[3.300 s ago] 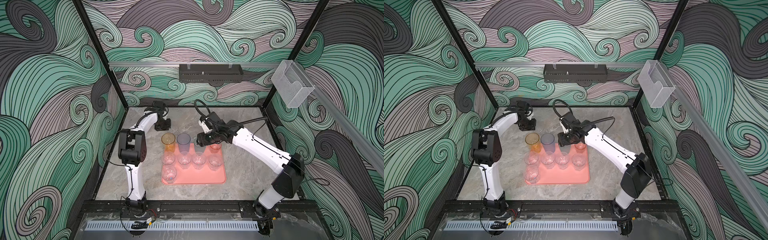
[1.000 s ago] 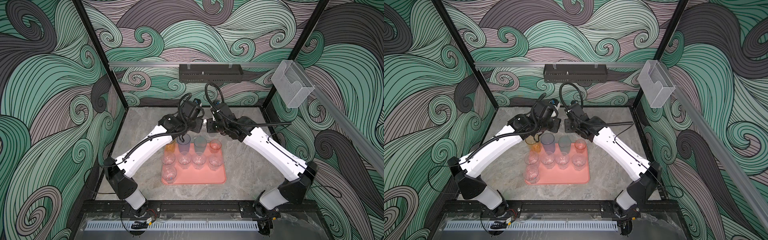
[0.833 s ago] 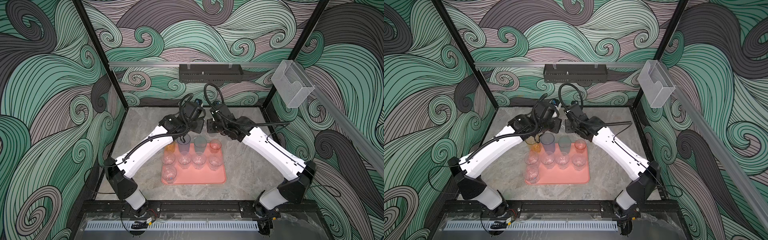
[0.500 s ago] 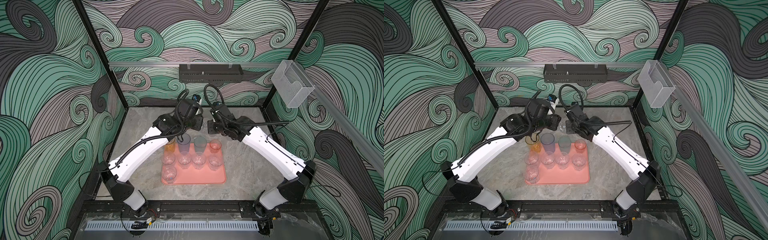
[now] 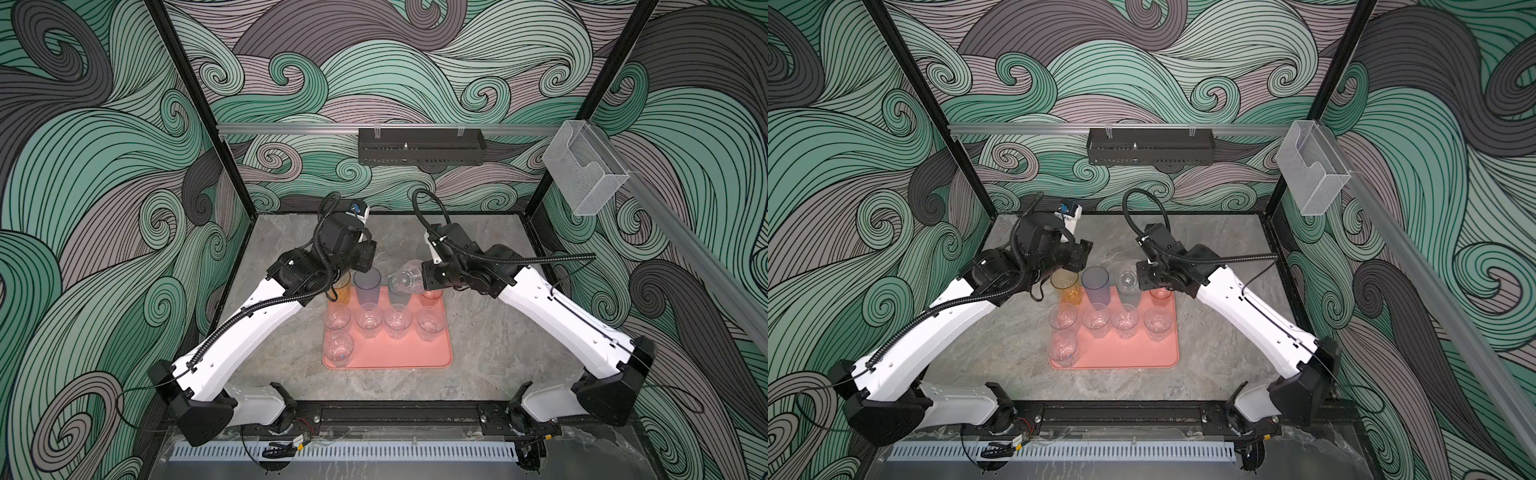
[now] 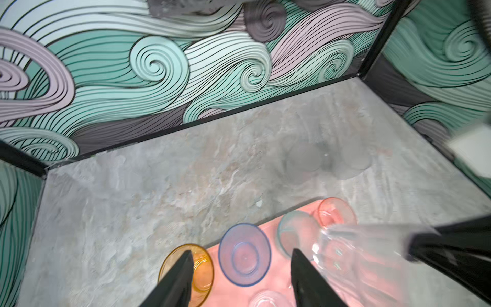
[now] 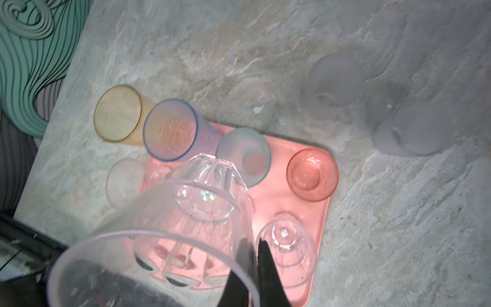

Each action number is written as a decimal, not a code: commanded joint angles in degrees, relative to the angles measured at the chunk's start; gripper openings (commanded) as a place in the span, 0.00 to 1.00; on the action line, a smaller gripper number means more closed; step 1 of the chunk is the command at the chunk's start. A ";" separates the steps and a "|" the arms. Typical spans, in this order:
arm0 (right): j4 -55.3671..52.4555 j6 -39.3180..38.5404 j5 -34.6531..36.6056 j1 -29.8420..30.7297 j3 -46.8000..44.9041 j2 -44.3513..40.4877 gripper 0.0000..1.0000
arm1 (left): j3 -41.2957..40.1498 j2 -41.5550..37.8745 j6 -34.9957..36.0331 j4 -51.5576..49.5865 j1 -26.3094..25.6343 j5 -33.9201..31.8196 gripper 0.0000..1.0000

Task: Place the glasses into the tray
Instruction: Place the glass on the tray.

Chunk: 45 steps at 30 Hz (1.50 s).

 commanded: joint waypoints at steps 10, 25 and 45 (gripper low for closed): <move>-1.32 2.94 -3.55 17.98 -5.65 2.82 0.00 | -13.33 -8.45 -5.34 1.93 12.10 3.63 0.61; 1.32 2.60 4.36 21.66 -3.08 15.37 0.00 | -20.18 -10.41 -7.93 3.21 17.17 7.86 0.61; 3.19 1.17 5.86 21.66 1.38 26.62 0.02 | -19.47 -9.46 -6.95 3.57 17.62 9.26 0.60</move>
